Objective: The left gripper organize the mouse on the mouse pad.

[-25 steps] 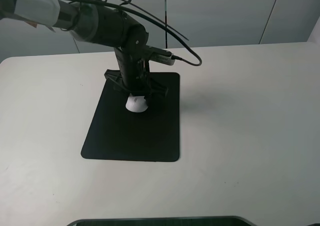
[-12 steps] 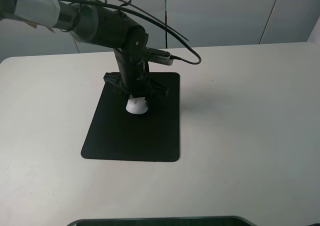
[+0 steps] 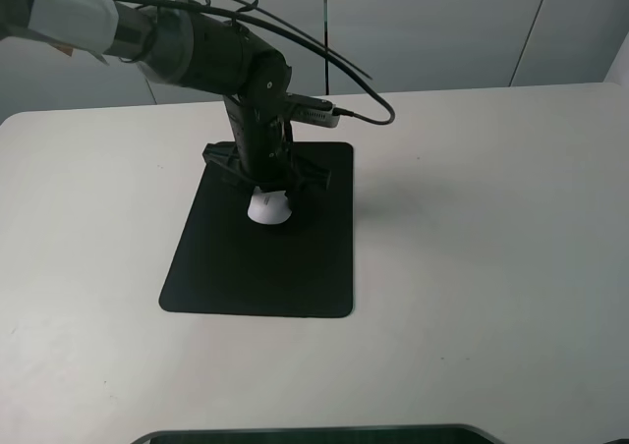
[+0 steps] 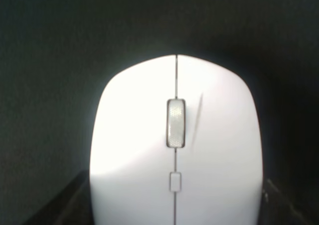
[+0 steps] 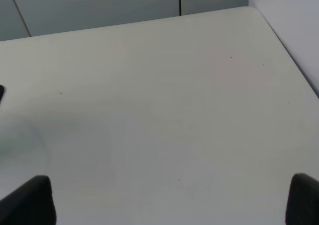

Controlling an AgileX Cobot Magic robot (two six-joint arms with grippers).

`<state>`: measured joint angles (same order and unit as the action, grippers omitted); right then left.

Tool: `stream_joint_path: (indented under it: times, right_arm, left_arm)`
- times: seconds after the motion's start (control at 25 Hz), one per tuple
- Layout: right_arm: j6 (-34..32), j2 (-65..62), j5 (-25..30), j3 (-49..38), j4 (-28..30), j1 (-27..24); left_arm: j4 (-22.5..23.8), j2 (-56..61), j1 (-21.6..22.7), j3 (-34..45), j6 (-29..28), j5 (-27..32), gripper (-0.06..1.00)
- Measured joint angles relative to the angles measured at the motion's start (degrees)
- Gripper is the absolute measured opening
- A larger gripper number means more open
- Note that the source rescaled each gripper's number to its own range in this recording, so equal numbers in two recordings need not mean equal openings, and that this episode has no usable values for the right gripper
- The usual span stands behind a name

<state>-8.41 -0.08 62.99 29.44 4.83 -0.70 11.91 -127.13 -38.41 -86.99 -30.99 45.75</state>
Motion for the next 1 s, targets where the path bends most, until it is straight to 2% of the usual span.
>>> stream_joint_path:
  times: [0.08,0.12,0.16,0.28,0.32,0.36,0.68,1.0]
  right_arm:
    - [0.0,0.0,0.0,0.0,0.0,0.0]
    - [0.0,0.0,0.0,0.0,0.0,0.0]
    - [0.0,0.0,0.0,0.0,0.0,0.0]
    - [0.0,0.0,0.0,0.0,0.0,0.0]
    - [0.0,0.0,0.0,0.0,0.0,0.0]
    - [0.0,0.0,0.0,0.0,0.0,0.0]
    - [0.0,0.0,0.0,0.0,0.0,0.0]
    - [0.0,0.0,0.0,0.0,0.0,0.0]
  left_arm:
    - [0.3,0.0,0.0,0.0,-0.1,0.3,0.0]
    - [0.6,0.0,0.0,0.0,-0.1,0.5,0.04]
    - [1.1,0.0,0.0,0.0,-0.1,0.7,0.17]
    - [1.8,0.3,0.0,0.0,-0.1,0.9,0.78]
    - [1.9,0.6,0.0,0.0,-0.1,0.9,0.9]
    - [2.0,0.9,0.0,0.0,-0.1,0.9,0.96]
    - [2.0,1.6,0.0,0.0,0.1,2.6,0.99]
    - [1.4,4.5,0.0,0.0,3.1,5.3,0.99]
